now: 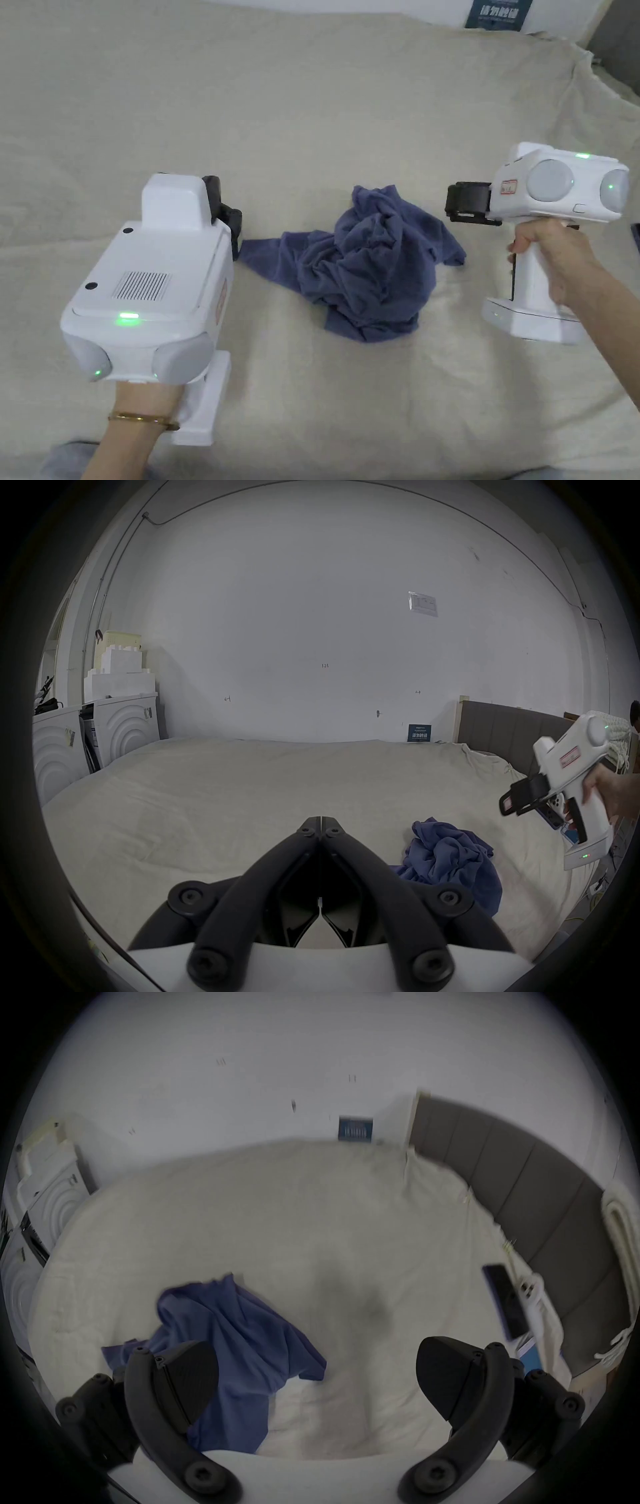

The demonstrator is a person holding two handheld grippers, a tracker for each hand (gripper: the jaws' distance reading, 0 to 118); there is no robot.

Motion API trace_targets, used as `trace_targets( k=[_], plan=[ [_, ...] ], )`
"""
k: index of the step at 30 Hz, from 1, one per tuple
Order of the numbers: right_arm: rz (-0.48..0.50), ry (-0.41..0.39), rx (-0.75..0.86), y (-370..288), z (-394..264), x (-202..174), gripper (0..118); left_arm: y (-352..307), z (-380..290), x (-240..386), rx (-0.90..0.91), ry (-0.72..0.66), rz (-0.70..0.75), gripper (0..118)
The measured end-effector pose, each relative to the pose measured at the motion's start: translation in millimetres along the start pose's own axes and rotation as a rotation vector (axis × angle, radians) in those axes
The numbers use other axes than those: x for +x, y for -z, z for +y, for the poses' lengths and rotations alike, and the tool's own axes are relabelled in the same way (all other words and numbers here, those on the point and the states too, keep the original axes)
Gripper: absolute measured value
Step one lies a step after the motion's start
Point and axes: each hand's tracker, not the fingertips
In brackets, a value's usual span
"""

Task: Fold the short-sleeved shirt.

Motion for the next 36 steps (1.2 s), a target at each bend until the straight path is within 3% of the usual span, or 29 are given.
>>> trace_targets(
  k=[5,8,10,14,16,19,20,23,24,25,26,28,31,36],
  plan=[
    [-0.019,-0.004,-0.162,57,0,0,99,19,-5,1,-0.029,-0.005,-0.004,0],
    [-0.044,0.006,-0.196,79,-3,1,79,30,-9,2,-0.049,-0.008,-0.005,0],
    [-0.050,0.031,-0.192,87,-5,2,60,37,-12,2,-0.060,-0.014,-0.004,0],
    [-0.010,0.046,-0.208,99,-7,1,34,45,-17,2,-0.086,-0.021,-0.004,0],
    [0.000,0.045,-0.206,101,-7,-4,15,48,-20,1,-0.100,-0.024,0.001,0],
    [0.014,0.038,-0.213,102,-6,-10,7,53,-21,-1,-0.130,-0.039,0.011,0],
    [0.011,0.025,-0.215,104,-5,-8,7,56,-21,-3,-0.143,-0.046,0.013,5],
    [0.029,0.042,-0.199,97,-3,-4,7,72,-16,-11,-0.226,-0.079,-0.014,46],
    [0.034,0.058,-0.182,92,-2,-1,7,80,-13,-15,-0.240,-0.098,-0.024,53],
    [0.034,0.057,-0.175,88,-2,0,7,87,-9,-17,-0.270,-0.101,-0.031,53],
    [0.037,0.054,-0.164,84,-1,1,7,94,-5,-19,-0.290,-0.093,-0.029,71],
    [0.033,0.043,-0.138,75,2,3,7,110,2,-20,-0.325,-0.078,-0.027,91],
    [0.042,0.028,-0.115,64,5,3,7,136,9,-19,-0.452,-0.048,-0.038,108],
    [0.043,0.011,-0.070,51,9,4,7,181,-11,-15,-0.714,-0.019,-0.057,111]
  ],
)
